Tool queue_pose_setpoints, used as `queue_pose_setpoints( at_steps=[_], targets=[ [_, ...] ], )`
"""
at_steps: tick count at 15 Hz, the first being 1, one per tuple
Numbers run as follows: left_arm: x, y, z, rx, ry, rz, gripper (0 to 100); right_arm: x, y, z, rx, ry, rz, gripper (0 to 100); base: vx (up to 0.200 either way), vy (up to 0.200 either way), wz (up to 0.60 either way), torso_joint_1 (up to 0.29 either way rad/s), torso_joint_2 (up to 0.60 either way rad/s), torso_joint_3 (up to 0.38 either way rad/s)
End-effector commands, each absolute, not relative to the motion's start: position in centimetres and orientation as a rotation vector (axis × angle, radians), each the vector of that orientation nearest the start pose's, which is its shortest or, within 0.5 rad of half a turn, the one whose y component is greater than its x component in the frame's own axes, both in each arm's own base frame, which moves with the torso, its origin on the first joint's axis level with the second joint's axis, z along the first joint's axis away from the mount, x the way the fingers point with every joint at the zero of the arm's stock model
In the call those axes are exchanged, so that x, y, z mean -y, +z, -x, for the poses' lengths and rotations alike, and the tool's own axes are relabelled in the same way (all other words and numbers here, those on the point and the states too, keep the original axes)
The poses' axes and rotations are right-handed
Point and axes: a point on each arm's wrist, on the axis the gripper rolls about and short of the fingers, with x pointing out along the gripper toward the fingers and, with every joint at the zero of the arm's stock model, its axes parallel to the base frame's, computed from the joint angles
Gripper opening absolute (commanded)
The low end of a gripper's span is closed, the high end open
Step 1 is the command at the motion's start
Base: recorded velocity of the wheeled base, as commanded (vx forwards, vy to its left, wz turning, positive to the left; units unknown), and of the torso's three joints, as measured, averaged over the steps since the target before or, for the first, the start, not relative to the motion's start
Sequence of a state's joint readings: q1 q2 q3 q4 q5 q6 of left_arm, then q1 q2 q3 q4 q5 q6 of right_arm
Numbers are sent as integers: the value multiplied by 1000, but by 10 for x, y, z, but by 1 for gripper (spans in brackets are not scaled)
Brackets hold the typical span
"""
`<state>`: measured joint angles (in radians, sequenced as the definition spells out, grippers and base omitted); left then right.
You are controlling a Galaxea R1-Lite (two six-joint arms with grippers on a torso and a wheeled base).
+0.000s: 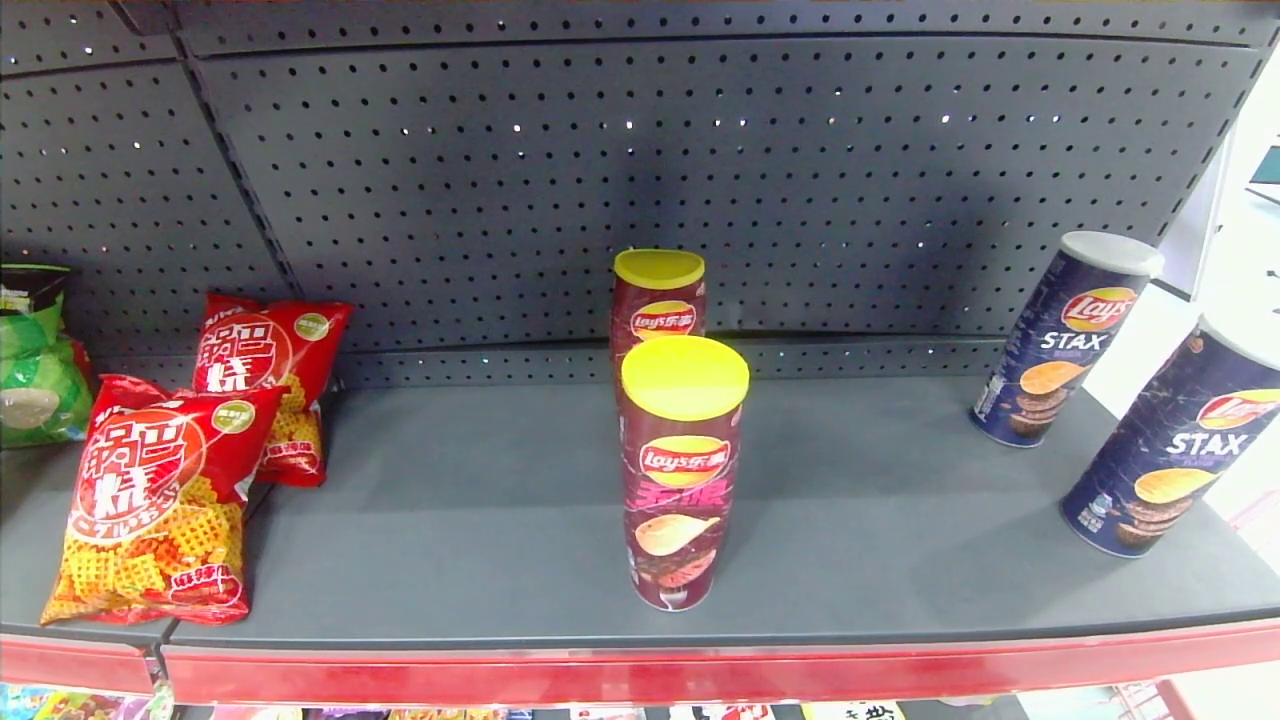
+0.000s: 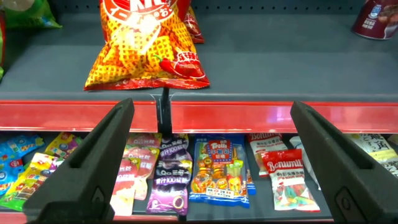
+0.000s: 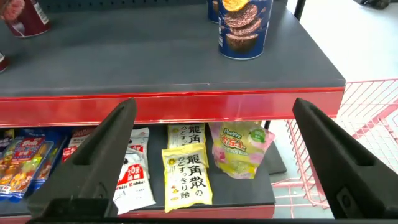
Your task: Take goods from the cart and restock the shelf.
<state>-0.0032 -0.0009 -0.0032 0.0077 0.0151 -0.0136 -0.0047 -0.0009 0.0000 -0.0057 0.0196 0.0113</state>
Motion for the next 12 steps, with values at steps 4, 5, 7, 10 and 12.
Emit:
queue_pose_setpoints(
  at_steps=[4,5,7,10,12],
  targets=[
    [0,76,23,-5,12,14,100,0,75,23,0,15,-9,100,0,0,0,0,0,0],
    [0,76,23,-5,12,14,100,-1,75,23,0,17,-6,100,0,0,0,0,0,0],
    [0,76,23,-5,12,15,100,-1,75,23,0,17,-5,100,0,0,0,0,0,0],
    [0,76,23,-5,12,14,100,-1,75,23,0,17,-8,100,0,0,0,0,0,0],
    [0,76,23,-5,12,15,100,-1,75,23,0,17,-8,100,0,0,0,0,0,0]
  ],
)
